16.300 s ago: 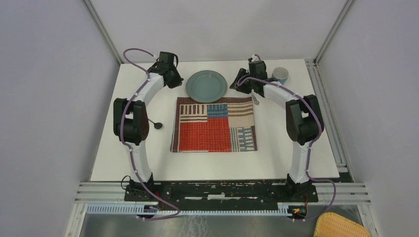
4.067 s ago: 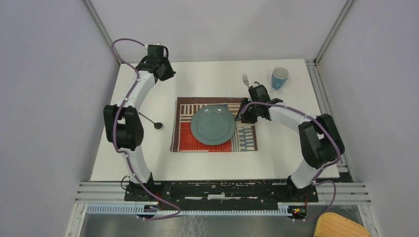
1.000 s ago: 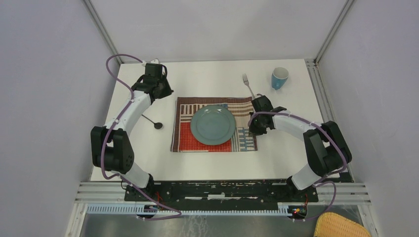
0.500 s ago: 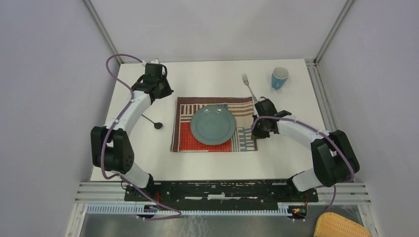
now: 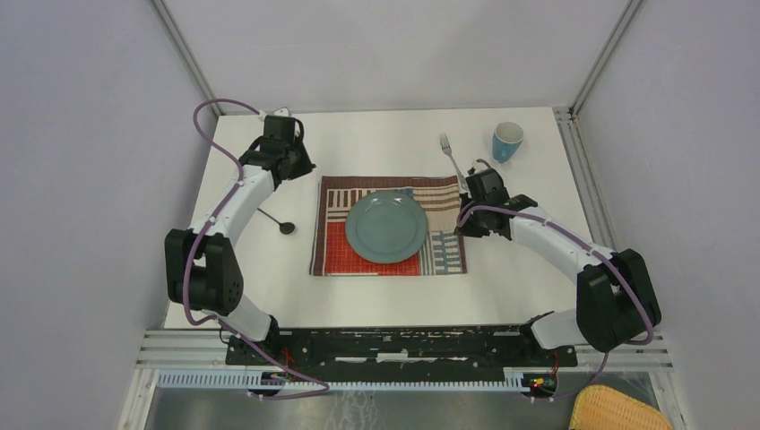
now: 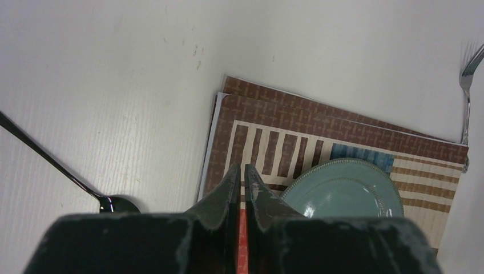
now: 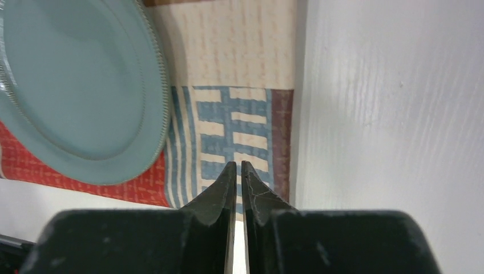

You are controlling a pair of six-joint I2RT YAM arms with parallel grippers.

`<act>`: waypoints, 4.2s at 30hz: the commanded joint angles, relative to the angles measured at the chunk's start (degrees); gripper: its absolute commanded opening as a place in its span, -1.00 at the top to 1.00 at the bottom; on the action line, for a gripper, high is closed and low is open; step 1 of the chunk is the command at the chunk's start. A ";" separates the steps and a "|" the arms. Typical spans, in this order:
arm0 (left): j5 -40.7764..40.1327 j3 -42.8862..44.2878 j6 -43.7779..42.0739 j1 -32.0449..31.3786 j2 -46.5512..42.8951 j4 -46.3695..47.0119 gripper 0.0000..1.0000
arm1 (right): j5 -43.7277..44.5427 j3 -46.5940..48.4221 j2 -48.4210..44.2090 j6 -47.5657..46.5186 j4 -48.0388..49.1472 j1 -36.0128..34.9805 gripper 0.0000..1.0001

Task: Set the dinner table for one person
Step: Adjust the napkin at the center of the board.

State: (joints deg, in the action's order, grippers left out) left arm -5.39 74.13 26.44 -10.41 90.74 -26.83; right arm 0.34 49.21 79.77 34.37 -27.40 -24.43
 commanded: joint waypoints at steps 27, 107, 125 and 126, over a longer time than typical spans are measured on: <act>6.72 -6.81 0.66 -6.08 3.19 -0.18 0.91 | -5.76 15.79 20.55 -0.80 6.54 -1.54 0.95; 4.25 -5.05 5.83 -9.45 14.96 0.84 0.90 | 5.18 12.52 21.66 2.20 4.24 -4.85 1.00; 5.12 -1.70 5.12 -12.35 17.15 -0.85 0.90 | 3.62 13.61 24.00 3.04 4.48 -4.90 1.00; 5.12 -1.71 5.07 -12.46 17.31 -0.86 0.90 | 3.59 13.68 24.03 2.95 4.42 -4.85 1.00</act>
State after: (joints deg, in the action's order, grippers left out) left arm -1.43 70.57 32.60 -21.74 106.85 -27.62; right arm 4.34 61.54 102.00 36.42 -24.51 -29.23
